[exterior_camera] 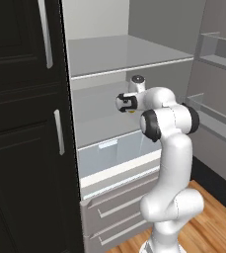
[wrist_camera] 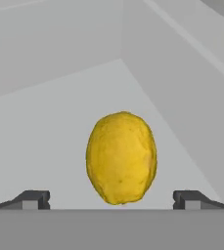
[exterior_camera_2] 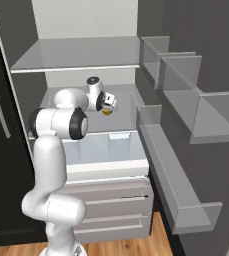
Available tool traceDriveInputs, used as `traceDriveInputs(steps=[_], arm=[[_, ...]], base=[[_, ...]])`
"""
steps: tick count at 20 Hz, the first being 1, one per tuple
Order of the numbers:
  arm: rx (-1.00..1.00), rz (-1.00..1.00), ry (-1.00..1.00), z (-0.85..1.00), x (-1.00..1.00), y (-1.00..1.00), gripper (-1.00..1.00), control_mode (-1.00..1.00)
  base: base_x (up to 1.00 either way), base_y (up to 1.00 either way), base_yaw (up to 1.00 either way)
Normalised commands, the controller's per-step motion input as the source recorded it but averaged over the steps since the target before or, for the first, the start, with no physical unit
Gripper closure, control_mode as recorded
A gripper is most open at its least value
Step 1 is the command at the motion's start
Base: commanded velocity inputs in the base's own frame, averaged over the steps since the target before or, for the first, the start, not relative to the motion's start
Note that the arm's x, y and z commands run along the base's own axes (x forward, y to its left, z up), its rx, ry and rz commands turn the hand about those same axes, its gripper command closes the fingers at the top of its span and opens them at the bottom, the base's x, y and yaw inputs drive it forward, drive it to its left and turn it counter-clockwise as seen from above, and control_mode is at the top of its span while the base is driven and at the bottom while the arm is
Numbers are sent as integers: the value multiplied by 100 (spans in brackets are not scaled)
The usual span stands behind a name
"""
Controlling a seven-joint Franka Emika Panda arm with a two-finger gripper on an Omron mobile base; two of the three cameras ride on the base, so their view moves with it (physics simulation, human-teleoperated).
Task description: Grab the garlic and lemon from the fridge, place them in the blender, close the lid, and turn on the blender to create a marinade.
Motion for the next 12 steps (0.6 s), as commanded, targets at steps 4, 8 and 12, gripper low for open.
traceDriveInputs(steps=[4, 8, 12], arm=[[0, 1, 1, -11, 38, -3, -100, -100], [0, 1, 1, -16, 32, -4, -100, -100], [0, 2, 2, -19, 6, 0, -100, -100]], base=[[0, 0, 0], [0, 0, 0], [0, 0, 0]])
